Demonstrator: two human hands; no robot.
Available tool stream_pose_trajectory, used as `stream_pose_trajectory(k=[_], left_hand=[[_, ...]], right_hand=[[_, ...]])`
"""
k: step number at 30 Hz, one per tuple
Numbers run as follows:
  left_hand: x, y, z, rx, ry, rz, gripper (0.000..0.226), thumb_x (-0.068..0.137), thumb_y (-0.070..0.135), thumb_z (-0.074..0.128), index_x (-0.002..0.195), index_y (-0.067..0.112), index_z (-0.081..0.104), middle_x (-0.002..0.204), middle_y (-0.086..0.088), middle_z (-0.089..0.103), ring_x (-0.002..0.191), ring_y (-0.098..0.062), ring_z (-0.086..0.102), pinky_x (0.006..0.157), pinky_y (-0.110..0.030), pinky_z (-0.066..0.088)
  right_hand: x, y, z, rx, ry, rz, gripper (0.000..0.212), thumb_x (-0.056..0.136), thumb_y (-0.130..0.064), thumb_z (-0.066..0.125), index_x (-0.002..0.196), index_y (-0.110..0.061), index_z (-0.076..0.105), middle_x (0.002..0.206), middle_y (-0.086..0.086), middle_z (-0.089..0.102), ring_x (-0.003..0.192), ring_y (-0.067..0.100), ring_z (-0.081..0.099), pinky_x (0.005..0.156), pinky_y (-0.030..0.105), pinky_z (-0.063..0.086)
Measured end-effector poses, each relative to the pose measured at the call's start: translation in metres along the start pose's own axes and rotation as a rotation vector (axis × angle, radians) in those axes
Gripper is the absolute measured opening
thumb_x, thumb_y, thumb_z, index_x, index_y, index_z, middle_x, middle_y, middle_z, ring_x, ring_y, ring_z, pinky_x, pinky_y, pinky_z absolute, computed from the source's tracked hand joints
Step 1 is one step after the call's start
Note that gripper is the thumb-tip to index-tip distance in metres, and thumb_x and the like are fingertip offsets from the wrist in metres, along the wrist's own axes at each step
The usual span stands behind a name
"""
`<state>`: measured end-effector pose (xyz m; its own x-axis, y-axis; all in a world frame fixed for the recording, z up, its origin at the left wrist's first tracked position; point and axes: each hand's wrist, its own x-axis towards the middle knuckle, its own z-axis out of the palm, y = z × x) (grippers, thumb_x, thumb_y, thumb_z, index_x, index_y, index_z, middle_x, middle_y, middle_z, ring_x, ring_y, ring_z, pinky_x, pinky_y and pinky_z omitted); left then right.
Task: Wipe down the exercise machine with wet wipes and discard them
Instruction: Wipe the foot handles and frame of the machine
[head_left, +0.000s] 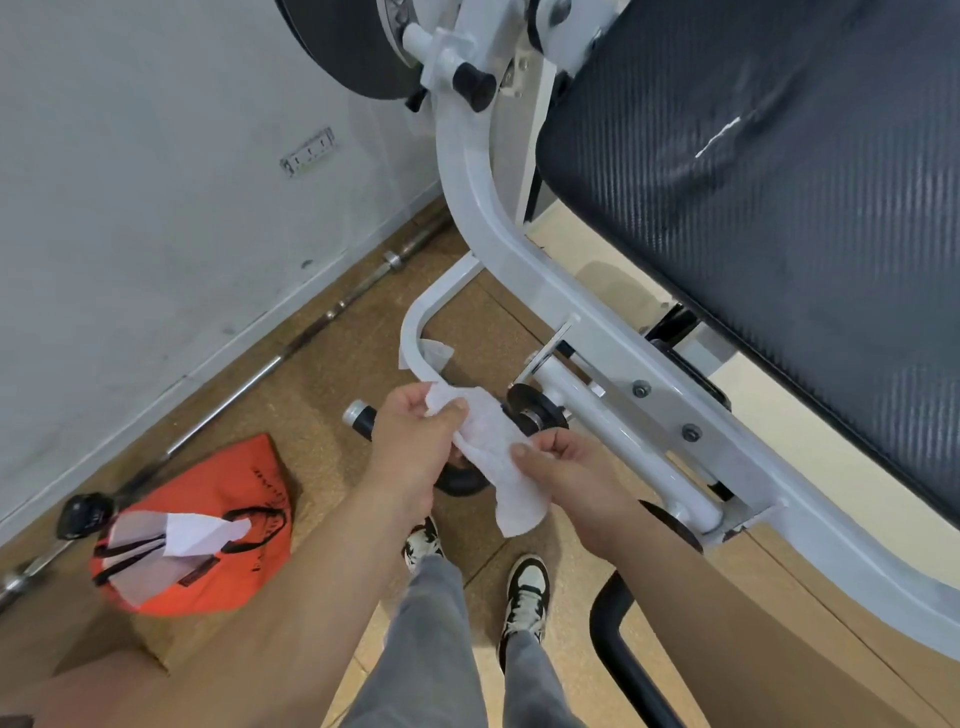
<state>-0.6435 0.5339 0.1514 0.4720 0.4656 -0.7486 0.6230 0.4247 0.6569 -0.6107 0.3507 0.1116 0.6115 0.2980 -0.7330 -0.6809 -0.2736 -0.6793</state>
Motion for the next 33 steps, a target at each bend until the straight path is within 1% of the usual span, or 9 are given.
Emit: stream_pose_trajectory(k=[6,13,16,18,21,23,27,30,33], left_hand=[[0.03,-0.001,-0.015,0.493,0.053,0.319,0.04,0.093,0.017,0.072,0.129,0.028,0.059,0.121,0.007,0.064,0.104,-0.008,0.063,0.093,-0.03,0.054],[0.036,0.004,-0.009,0.817,0.109,0.603,0.04,0.094,0.02,0.071,0.132,0.019,0.059,0.125,0.003,0.056,0.107,-0.011,0.059,0.09,-0.022,0.045],[0.014,-0.011,0.016,0.941,-0.074,0.804,0.032,0.095,0.02,0.067,0.126,0.013,0.065,0.128,0.0,0.056,0.117,-0.012,0.055,0.099,-0.02,0.037],[0.013,-0.03,0.036,1.034,-0.218,0.732,0.036,0.094,0.026,0.065,0.126,0.01,0.063,0.13,-0.003,0.057,0.117,-0.018,0.056,0.096,-0.022,0.042],[0.028,-0.037,0.058,1.068,-0.244,0.474,0.029,0.089,0.031,0.065,0.104,0.008,0.058,0.107,-0.009,0.061,0.085,-0.02,0.057,0.059,-0.025,0.039],[0.04,-0.034,0.067,1.067,-0.254,0.365,0.03,0.083,0.035,0.069,0.093,0.011,0.055,0.09,-0.005,0.058,0.08,-0.023,0.061,0.051,-0.025,0.035],[0.057,-0.027,0.081,1.047,-0.285,0.147,0.045,0.073,0.041,0.072,0.103,0.008,0.066,0.081,-0.001,0.062,0.083,-0.023,0.067,0.052,-0.027,0.041],[0.055,-0.04,0.09,1.275,-0.212,0.184,0.031,0.086,0.039,0.061,0.099,0.012,0.068,0.081,0.001,0.064,0.074,-0.018,0.062,0.059,-0.03,0.048],[0.046,-0.05,0.092,1.374,-0.075,0.259,0.014,0.088,0.028,0.059,0.092,0.016,0.062,0.078,-0.001,0.061,0.067,-0.019,0.059,0.058,-0.031,0.05]], right_hand=[[0.022,0.024,0.015,0.147,0.272,0.11,0.018,0.088,-0.031,0.084,0.091,-0.015,0.077,0.097,0.011,0.078,0.091,0.028,0.073,0.076,0.039,0.06],[0.019,0.035,0.017,0.271,0.487,0.148,0.025,0.094,-0.033,0.077,0.1,-0.011,0.066,0.102,0.008,0.069,0.096,0.028,0.071,0.083,0.048,0.065],[0.019,0.033,0.013,0.228,0.478,0.102,0.026,0.093,-0.033,0.078,0.096,-0.01,0.066,0.096,0.009,0.07,0.087,0.024,0.068,0.081,0.043,0.063],[0.019,0.028,0.009,0.157,0.468,0.071,0.024,0.094,-0.031,0.076,0.088,-0.01,0.065,0.084,0.01,0.068,0.079,0.024,0.063,0.076,0.043,0.057],[0.015,0.02,-0.003,0.07,0.448,0.075,0.019,0.096,-0.032,0.071,0.093,-0.013,0.07,0.086,0.01,0.072,0.079,0.028,0.067,0.083,0.052,0.06],[0.004,0.013,-0.012,-0.016,0.461,0.032,0.014,0.101,-0.027,0.064,0.107,-0.014,0.068,0.097,0.006,0.072,0.086,0.024,0.069,0.083,0.047,0.061],[-0.025,-0.013,-0.021,-0.309,0.465,-0.348,0.017,0.104,-0.022,0.057,0.12,-0.024,0.062,0.106,-0.013,0.065,0.095,0.001,0.063,0.076,0.021,0.05],[-0.02,-0.032,-0.035,-0.651,0.539,-0.745,0.029,0.099,-0.018,0.062,0.127,-0.012,0.062,0.118,0.001,0.063,0.113,0.015,0.058,0.097,0.026,0.046],[0.016,-0.051,-0.064,-1.112,0.57,-0.658,0.065,0.091,-0.036,0.066,0.147,-0.008,0.047,0.137,0.013,0.053,0.131,0.032,0.046,0.114,0.045,0.039]])
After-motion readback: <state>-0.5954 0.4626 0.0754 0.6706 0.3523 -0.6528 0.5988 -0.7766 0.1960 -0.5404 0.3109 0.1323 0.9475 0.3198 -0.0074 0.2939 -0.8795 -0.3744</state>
